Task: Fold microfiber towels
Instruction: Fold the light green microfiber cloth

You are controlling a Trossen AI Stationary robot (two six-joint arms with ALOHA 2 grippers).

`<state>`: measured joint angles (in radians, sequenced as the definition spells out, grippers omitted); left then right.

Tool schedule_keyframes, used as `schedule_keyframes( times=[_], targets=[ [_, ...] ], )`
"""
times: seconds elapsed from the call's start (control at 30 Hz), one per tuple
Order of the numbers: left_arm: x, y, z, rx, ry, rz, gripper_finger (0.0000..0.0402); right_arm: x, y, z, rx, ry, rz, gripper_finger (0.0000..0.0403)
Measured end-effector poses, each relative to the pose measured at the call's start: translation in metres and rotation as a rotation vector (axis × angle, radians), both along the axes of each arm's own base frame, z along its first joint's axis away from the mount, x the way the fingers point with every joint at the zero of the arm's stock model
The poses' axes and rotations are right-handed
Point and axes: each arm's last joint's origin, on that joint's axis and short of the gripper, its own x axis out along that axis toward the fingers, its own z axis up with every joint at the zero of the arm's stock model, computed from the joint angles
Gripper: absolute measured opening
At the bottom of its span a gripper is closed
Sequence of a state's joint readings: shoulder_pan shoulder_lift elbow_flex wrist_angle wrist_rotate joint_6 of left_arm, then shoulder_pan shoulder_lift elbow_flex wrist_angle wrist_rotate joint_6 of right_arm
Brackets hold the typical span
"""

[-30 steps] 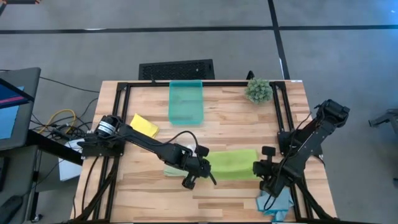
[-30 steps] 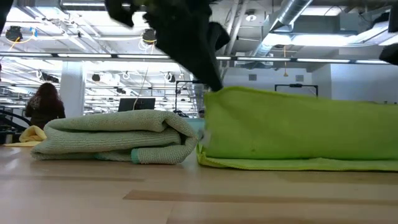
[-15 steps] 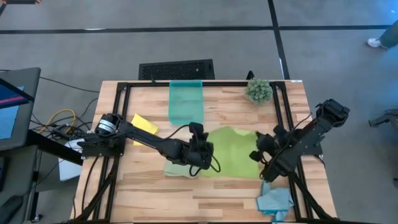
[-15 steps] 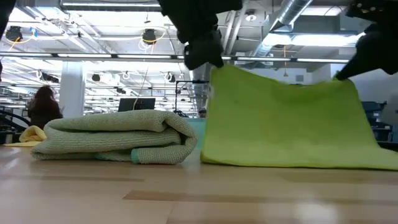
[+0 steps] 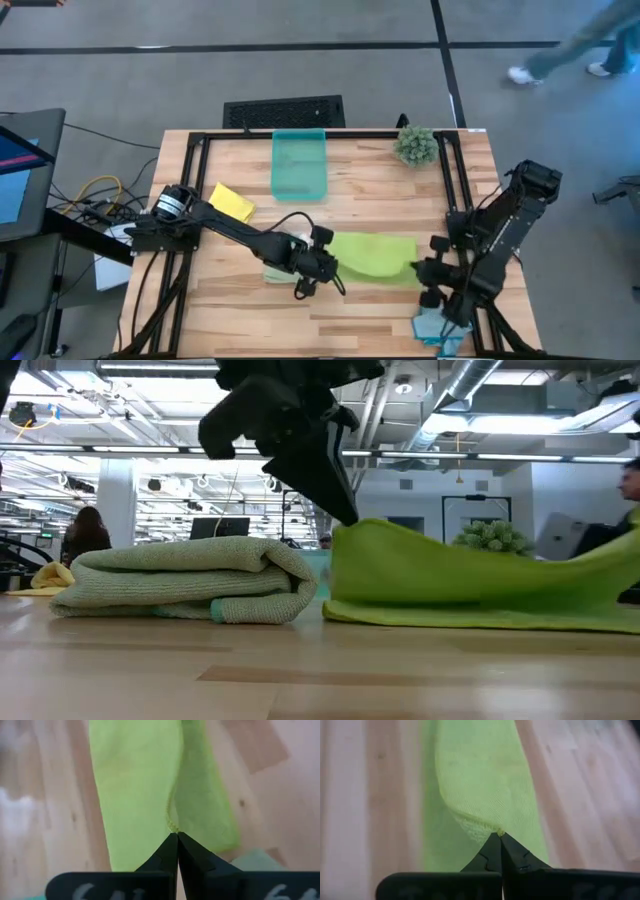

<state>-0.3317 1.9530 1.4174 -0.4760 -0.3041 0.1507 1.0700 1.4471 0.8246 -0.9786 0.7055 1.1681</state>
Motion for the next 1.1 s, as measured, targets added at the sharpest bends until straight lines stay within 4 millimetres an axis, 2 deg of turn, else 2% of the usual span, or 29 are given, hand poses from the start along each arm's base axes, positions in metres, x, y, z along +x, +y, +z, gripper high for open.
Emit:
schedule_keyframes(
  times=[0.1,0.2,0.4,0.53,0.7,0.87,1.1],
  targets=[
    [-0.001,0.0,-0.002,-0.027,0.02,-0.008,0.0,-0.006,0.005,-0.003,0.031,-0.016,0.03,0.0006],
    [-0.001,-0.002,-0.002,-0.064,0.026,-0.029,0.0,-0.01,0.007,-0.015,0.045,-0.015,0.089,0.0008],
    [-0.001,-0.002,-0.002,-0.084,0.029,-0.021,0.0,-0.013,0.002,-0.033,0.103,0.024,0.1,0.0008],
    [0.001,-0.003,-0.007,-0.084,0.03,-0.021,0.0,-0.012,0.002,-0.034,0.1,0.033,0.114,0.0008],
    [0.008,-0.005,-0.026,-0.08,0.053,-0.056,0.0,-0.01,0.006,-0.033,0.123,0.033,0.155,0.0009],
    [0.009,-0.004,-0.028,-0.078,0.076,-0.051,0.0,-0.009,0.008,-0.036,0.131,0.055,0.172,0.0009],
    [0.008,0.002,-0.029,-0.055,0.098,-0.014,0.0,-0.008,0.014,-0.052,0.116,0.154,0.193,0.0013]
  ],
)
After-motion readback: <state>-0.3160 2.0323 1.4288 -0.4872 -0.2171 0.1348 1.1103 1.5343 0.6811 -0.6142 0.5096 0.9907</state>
